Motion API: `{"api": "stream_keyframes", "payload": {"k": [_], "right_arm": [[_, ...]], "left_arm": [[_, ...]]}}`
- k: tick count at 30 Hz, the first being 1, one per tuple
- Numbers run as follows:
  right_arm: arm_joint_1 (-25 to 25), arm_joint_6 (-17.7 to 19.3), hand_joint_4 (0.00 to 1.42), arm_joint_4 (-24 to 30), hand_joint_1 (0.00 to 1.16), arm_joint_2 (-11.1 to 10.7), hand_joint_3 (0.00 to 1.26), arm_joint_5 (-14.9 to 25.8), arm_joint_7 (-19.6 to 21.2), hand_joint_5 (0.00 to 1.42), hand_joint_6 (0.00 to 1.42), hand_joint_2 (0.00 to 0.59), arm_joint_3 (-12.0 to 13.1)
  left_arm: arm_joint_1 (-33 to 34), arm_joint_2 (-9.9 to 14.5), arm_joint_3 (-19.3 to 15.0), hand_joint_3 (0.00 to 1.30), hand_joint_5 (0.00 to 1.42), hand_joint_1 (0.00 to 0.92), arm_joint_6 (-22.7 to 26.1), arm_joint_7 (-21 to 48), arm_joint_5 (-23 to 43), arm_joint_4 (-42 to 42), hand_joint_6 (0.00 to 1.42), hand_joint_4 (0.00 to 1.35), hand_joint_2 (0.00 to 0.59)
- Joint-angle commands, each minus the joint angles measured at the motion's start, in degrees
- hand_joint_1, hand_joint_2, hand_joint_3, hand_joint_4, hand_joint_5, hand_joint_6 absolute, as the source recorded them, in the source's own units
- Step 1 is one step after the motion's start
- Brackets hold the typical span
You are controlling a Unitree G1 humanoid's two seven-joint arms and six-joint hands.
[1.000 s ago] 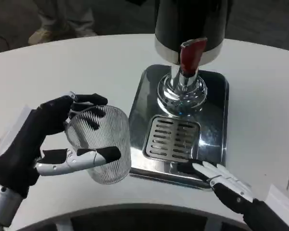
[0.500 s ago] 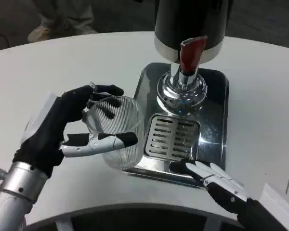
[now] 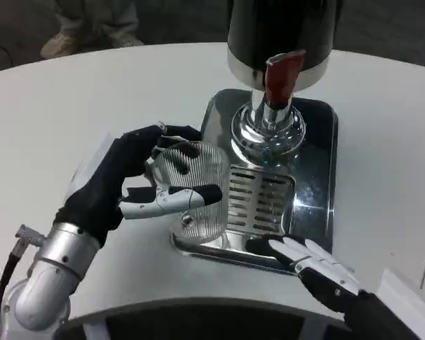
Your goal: Grasp the cup under the faucet to collect the drink, then remove the cup.
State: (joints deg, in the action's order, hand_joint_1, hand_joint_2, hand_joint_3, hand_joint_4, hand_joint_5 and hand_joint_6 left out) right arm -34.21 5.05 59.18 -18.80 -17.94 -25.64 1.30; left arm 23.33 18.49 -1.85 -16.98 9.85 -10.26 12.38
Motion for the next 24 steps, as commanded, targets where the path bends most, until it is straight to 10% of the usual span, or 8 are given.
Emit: {"api": "stream_keyframes", "payload": {"k": [1,24], "right_arm": [[-0.45,0.29,0.06,0.82,0.61,-0.17,0.13,-0.09,0.03,0.00,0.00,0.475,-0.01],[-4.17,3.12,0.07,0.82,0.60,0.74,0.13,0.97,0.98,0.00,0.02,0.466,1.57]], "left_arm": [[2.84,-0.49,1.07,0.77,1.06,0.666,-3.01,-2.36,-1.22,3.13,0.94,0.87,0.002],[9.52,-1.88,6.89,0.79,1.07,0.652,-6.46,-13.05,-11.40,9.51,0.94,0.89,0.012]]}}
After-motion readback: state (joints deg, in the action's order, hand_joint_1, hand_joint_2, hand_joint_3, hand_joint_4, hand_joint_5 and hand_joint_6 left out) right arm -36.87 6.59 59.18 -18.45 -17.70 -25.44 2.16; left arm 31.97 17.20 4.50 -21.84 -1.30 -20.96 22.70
